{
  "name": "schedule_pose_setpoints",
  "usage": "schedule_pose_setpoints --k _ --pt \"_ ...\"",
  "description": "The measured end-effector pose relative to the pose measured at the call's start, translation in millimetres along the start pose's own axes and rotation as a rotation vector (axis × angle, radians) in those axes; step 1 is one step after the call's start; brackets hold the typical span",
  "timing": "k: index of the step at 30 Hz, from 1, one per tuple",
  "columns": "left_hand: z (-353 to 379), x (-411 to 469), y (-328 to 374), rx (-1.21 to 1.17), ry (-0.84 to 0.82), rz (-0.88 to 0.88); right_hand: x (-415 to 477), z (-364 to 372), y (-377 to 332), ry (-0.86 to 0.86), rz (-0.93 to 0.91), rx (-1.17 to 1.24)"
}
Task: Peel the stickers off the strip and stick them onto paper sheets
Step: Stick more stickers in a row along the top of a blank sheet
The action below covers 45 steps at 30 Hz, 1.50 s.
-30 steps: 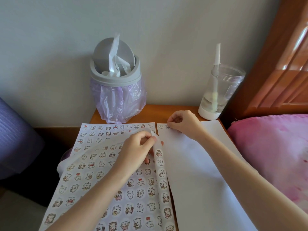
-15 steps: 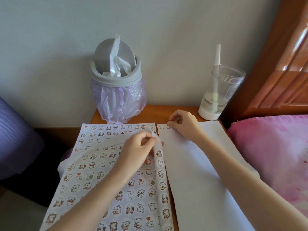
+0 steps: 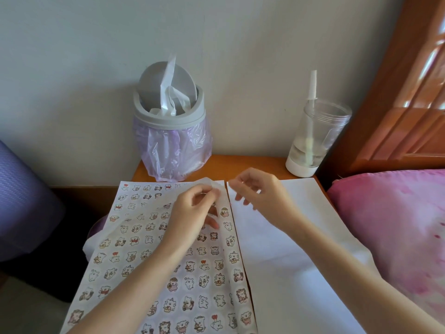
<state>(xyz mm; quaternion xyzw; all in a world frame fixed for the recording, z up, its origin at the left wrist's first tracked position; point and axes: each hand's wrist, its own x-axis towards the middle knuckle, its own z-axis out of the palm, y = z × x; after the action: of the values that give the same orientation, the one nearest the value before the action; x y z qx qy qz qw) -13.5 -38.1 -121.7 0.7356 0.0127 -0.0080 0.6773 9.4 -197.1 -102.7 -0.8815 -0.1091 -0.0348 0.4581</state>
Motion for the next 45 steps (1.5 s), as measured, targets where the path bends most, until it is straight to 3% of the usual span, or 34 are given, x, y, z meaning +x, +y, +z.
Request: schedule_pose_setpoints --k 5,12,21,45 --pt "-0.4 0.6 1.0 -0.028 0.045 0.05 -25.8 -0.3 -13.4 -0.108 0.053 0.123" --pt "-0.5 -0.7 2.3 -0.007 0.042 0.085 -26.9 3.1 -13.5 -0.125 0.147 0.353" --pt "1.5 -1.0 4.8 -0.081 -0.03 -0.012 -29.6 6.0 -11.1 -0.005 0.074 0.321" --pt "3.3 -4.6 8.2 0.037 -0.042 0.051 -32.4 8.5 -5.4 0.073 0.001 0.231"
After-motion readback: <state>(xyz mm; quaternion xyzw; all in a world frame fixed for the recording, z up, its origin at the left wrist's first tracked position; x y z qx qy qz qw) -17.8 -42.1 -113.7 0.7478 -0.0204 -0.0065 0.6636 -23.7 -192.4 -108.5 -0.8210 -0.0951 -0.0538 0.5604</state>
